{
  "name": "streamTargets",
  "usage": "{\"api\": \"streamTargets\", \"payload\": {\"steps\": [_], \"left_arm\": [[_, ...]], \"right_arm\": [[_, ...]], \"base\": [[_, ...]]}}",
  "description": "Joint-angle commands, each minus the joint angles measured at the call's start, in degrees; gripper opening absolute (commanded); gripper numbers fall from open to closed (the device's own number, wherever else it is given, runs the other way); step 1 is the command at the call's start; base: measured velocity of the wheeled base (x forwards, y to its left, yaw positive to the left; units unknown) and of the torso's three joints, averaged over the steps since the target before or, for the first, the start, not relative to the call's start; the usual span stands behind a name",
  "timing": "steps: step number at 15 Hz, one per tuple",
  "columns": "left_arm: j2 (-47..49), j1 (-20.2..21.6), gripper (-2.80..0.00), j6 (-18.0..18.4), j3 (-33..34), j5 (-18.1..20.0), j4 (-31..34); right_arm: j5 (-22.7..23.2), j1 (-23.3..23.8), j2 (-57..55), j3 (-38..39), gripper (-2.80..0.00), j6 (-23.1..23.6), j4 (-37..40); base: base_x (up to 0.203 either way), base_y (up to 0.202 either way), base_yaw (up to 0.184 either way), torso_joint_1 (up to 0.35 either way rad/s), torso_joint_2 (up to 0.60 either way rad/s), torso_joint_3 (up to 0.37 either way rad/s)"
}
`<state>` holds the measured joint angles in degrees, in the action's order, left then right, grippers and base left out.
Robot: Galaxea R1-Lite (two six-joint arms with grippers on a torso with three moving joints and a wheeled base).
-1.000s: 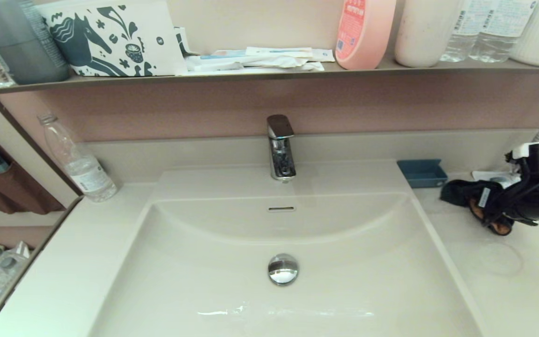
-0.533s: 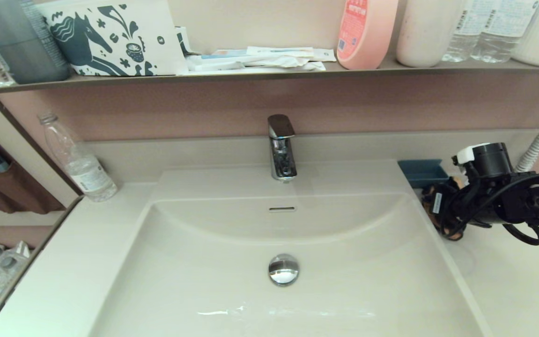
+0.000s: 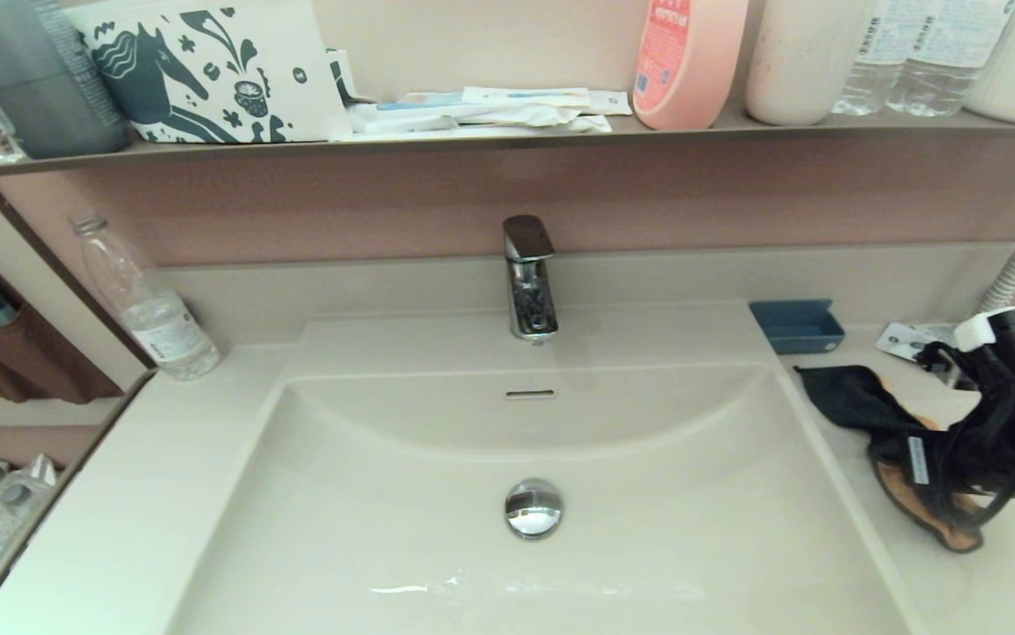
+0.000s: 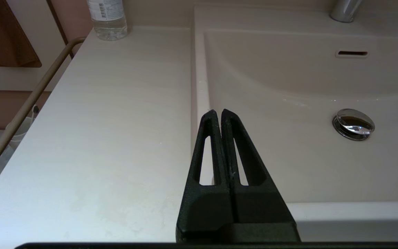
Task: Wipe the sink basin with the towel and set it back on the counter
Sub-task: Wipe the sink
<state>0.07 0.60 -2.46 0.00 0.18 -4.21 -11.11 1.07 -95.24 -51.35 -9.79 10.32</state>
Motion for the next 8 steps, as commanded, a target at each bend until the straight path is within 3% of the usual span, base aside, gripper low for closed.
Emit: {"api": "streamTargets", "payload": {"steps": [1, 5, 8], "left_arm": [[0.01, -0.03, -2.80, -0.05, 0.00, -0.01, -0.01], [0.01, 0.02, -2.80, -0.08, 0.00, -0.01, -0.01], [0.01, 0.01, -2.80, -0.05, 0.00, -0.01, -0.03]], "right_arm": [[0.04, 4.52, 3.55, 0.18, -2.80, 3.28, 0.83], [1.83, 17.68, 3.74, 0.02, -2.80, 13.62, 2.50], [2.63, 24.26, -1.09, -2.24, -2.80, 18.47, 1.16]], "base": [[0.000, 0.000, 0.000, 0.000, 0.00, 0.000], [0.000, 0.000, 0.000, 0.000, 0.00, 0.000], [0.000, 0.000, 0.000, 0.000, 0.00, 0.000]]}}
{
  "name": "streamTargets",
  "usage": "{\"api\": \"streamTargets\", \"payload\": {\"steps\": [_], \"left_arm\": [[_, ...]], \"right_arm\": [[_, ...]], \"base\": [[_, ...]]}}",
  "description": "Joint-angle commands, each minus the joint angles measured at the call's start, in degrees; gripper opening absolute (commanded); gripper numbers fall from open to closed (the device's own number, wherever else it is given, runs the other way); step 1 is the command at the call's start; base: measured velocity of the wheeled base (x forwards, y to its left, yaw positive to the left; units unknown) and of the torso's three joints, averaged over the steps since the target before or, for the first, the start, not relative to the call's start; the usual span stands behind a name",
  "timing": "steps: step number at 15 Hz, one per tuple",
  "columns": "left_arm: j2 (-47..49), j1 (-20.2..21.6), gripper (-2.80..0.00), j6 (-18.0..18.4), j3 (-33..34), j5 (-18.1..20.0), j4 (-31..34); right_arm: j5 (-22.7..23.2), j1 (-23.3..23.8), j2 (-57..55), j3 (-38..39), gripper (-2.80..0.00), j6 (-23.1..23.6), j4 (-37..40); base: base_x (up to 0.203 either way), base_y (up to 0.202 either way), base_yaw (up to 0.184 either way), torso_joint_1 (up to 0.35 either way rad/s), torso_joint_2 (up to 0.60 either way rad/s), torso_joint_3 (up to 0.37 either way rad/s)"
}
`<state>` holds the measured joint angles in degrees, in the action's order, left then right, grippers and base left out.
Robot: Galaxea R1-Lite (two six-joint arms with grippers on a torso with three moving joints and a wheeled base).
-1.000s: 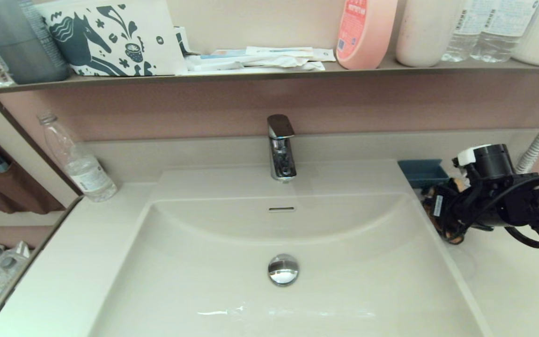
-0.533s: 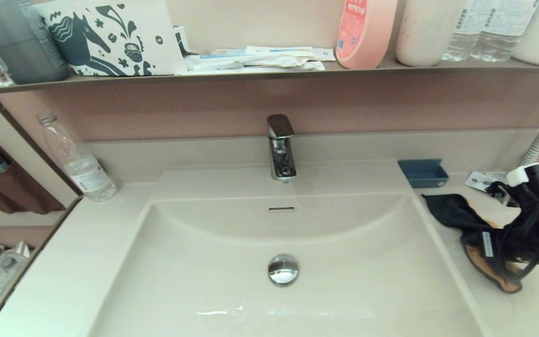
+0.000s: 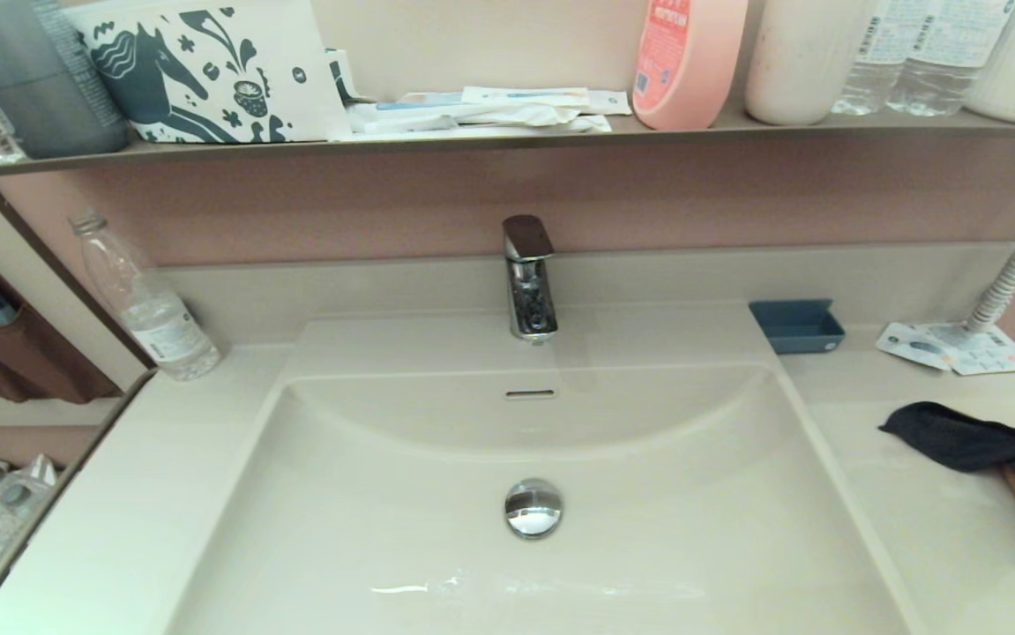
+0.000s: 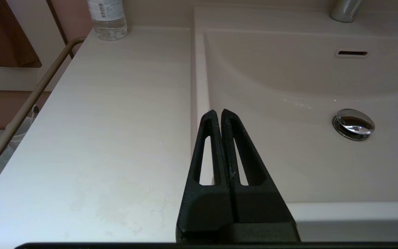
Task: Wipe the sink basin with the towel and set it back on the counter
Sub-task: Wipe the sink
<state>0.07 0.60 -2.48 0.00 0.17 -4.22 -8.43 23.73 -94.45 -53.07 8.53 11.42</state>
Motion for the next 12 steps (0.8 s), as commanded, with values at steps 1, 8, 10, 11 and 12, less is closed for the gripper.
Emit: {"api": "streamTargets", "payload": {"steps": [1, 8, 10, 11, 12], "left_arm": [[0.01, 0.02, -2.80, -0.07, 0.00, 0.00, -0.06], [0.01, 0.02, -2.80, -0.07, 0.00, 0.00, 0.00], [0.01, 0.02, -2.80, -0.07, 0.00, 0.00, -0.08], [0.01, -0.01, -2.80, -0.07, 0.00, 0.00, -0.05], [0.01, -0.06, -2.80, -0.06, 0.00, 0.00, -0.02]], "right_arm": [[-0.02, 2.62, -3.95, -1.70, -2.80, 0.53, -0.75], [-1.32, 3.18, -18.60, -10.71, -2.80, -0.01, -10.95], [-1.27, 0.78, -20.37, -14.27, -2.80, -5.46, -12.66], [-0.93, -0.88, -20.57, -15.45, -2.80, -9.00, -12.77], [0.32, -2.82, -20.39, -16.21, -2.80, -11.76, -12.81]], "base": [[0.000, 0.000, 0.000, 0.000, 0.00, 0.000], [0.000, 0.000, 0.000, 0.000, 0.00, 0.000], [0.000, 0.000, 0.000, 0.000, 0.00, 0.000], [0.000, 0.000, 0.000, 0.000, 0.00, 0.000], [0.000, 0.000, 0.000, 0.000, 0.00, 0.000]]}}
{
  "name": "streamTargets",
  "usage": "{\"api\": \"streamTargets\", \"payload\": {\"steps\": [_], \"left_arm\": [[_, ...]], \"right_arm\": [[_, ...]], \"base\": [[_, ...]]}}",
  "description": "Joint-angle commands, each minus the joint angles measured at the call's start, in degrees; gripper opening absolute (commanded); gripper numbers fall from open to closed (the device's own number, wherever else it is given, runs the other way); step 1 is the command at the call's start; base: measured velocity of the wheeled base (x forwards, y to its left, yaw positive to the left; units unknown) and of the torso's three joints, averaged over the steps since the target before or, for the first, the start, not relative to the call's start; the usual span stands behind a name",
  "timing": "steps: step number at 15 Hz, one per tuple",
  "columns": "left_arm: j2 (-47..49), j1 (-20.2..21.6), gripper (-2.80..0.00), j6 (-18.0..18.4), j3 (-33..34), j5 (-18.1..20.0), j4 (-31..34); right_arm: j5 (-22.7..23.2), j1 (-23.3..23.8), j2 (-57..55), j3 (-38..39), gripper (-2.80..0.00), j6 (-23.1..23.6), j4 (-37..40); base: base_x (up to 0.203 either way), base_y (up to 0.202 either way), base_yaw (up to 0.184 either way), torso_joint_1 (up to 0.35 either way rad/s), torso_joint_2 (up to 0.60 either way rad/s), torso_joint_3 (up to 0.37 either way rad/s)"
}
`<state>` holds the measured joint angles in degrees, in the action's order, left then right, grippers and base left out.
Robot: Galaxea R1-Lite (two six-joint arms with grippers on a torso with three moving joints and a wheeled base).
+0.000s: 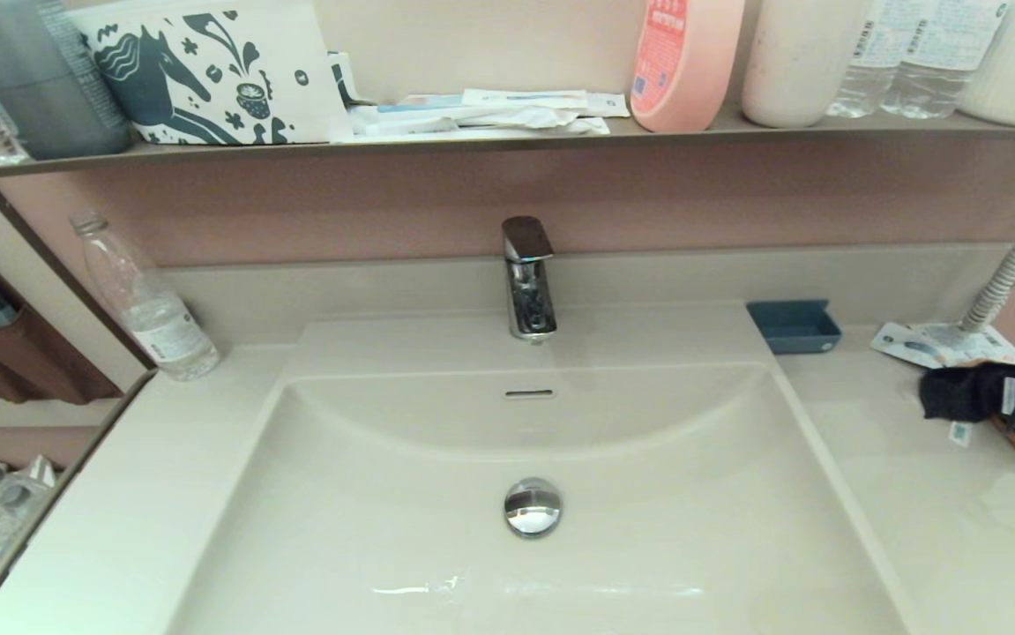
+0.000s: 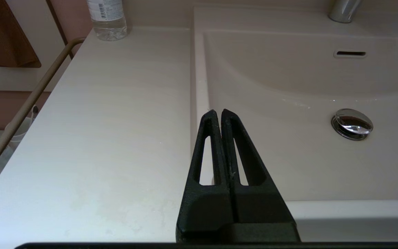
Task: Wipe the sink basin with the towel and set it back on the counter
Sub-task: Wipe the sink
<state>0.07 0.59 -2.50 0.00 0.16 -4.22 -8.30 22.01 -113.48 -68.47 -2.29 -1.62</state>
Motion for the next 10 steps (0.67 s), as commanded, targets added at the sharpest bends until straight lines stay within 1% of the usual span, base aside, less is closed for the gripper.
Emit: {"api": "streamTargets", "payload": {"steps": [1, 5, 6, 8, 10], "left_arm": [[0.01, 0.03, -2.80, -0.05, 0.00, 0.02, -0.07], [0.01, 0.03, -2.80, -0.05, 0.00, 0.02, -0.06], [0.01, 0.03, -2.80, -0.05, 0.00, 0.02, -0.08], [0.01, -0.06, -2.80, -0.05, 0.00, 0.02, -0.02], [0.01, 0.03, -2.80, -0.05, 0.00, 0.02, 0.00]], "right_arm": [[1.66, -2.85, -0.66, -0.85, -2.80, -2.39, 0.22], [2.36, -10.43, 3.53, 0.04, -2.80, -8.10, 0.72], [2.34, -12.43, 4.86, 1.00, -2.80, -8.47, 0.84], [2.20, -15.90, 8.15, 5.53, -2.80, -8.60, 0.97], [1.11, -18.46, 11.35, 10.21, -2.80, -8.54, 1.70]], "base": [[0.000, 0.000, 0.000, 0.000, 0.00, 0.000], [0.000, 0.000, 0.000, 0.000, 0.00, 0.000], [0.000, 0.000, 0.000, 0.000, 0.00, 0.000], [0.000, 0.000, 0.000, 0.000, 0.00, 0.000], [0.000, 0.000, 0.000, 0.000, 0.00, 0.000]]}}
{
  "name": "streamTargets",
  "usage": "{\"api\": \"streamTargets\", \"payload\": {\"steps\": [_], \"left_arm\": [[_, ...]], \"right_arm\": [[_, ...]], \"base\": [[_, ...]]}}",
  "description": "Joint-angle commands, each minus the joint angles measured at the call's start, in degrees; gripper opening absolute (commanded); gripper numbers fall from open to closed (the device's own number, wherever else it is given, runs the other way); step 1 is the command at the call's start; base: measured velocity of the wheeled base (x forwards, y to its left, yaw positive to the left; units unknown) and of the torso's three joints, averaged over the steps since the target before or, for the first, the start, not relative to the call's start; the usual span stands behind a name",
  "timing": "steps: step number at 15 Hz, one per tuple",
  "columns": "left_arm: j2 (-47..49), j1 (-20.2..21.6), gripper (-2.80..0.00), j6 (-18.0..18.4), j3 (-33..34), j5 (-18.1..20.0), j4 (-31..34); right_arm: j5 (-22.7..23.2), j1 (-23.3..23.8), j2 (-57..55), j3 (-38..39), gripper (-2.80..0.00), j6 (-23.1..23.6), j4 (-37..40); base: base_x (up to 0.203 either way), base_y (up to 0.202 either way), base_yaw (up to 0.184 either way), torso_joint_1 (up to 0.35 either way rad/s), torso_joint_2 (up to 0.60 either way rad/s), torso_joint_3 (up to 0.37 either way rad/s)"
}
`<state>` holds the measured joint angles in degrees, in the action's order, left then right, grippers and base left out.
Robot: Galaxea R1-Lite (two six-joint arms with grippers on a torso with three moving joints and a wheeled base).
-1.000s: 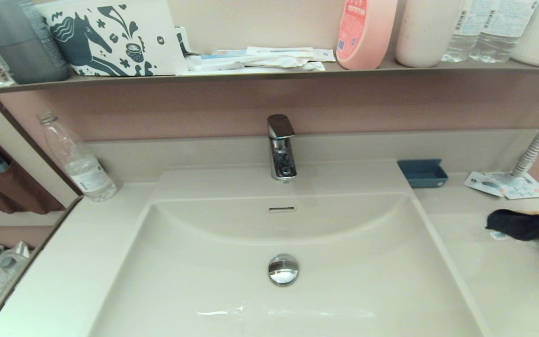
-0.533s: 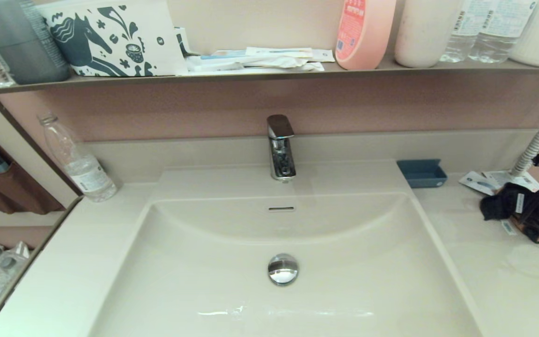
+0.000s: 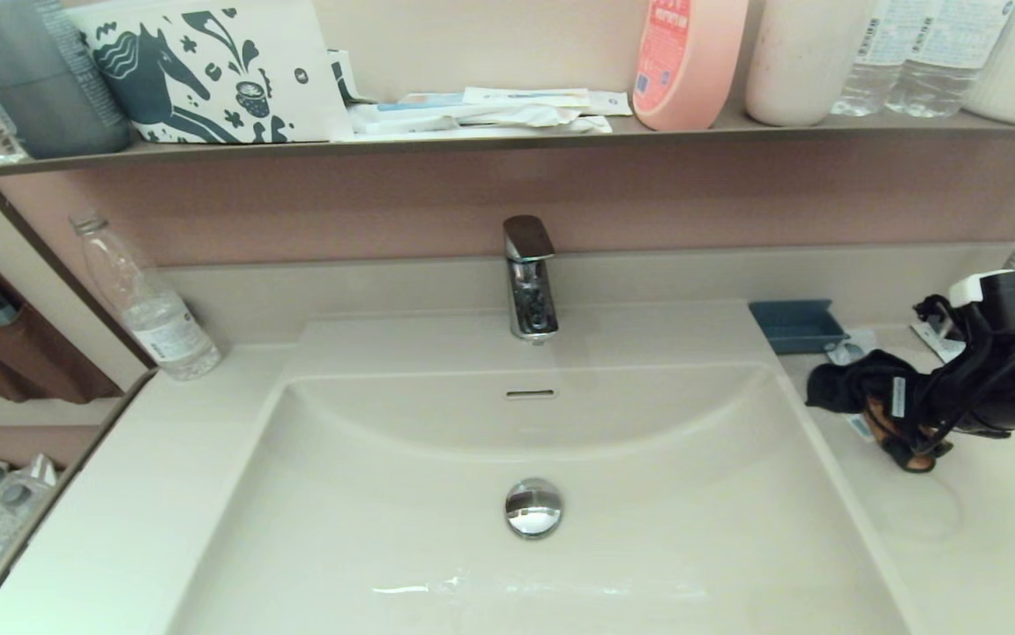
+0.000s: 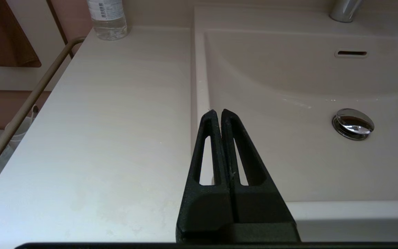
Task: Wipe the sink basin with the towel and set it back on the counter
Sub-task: Wipe the sink
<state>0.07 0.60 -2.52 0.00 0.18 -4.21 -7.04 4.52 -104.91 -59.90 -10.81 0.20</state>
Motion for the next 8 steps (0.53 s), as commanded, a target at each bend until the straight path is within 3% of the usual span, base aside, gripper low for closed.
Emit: {"api": "streamTargets", "payload": {"steps": [1, 8], "left_arm": [[0.01, 0.01, -2.80, -0.03, 0.00, -0.01, -0.04], [0.01, 0.02, -2.80, -0.03, 0.00, -0.01, -0.09]], "right_arm": [[-0.74, -1.50, 4.23, 3.15, -2.80, 0.03, 0.62], [-1.59, 0.47, 17.14, 9.02, -2.80, 0.36, 8.73]], "base": [[0.000, 0.000, 0.000, 0.000, 0.00, 0.000], [0.000, 0.000, 0.000, 0.000, 0.00, 0.000]]}}
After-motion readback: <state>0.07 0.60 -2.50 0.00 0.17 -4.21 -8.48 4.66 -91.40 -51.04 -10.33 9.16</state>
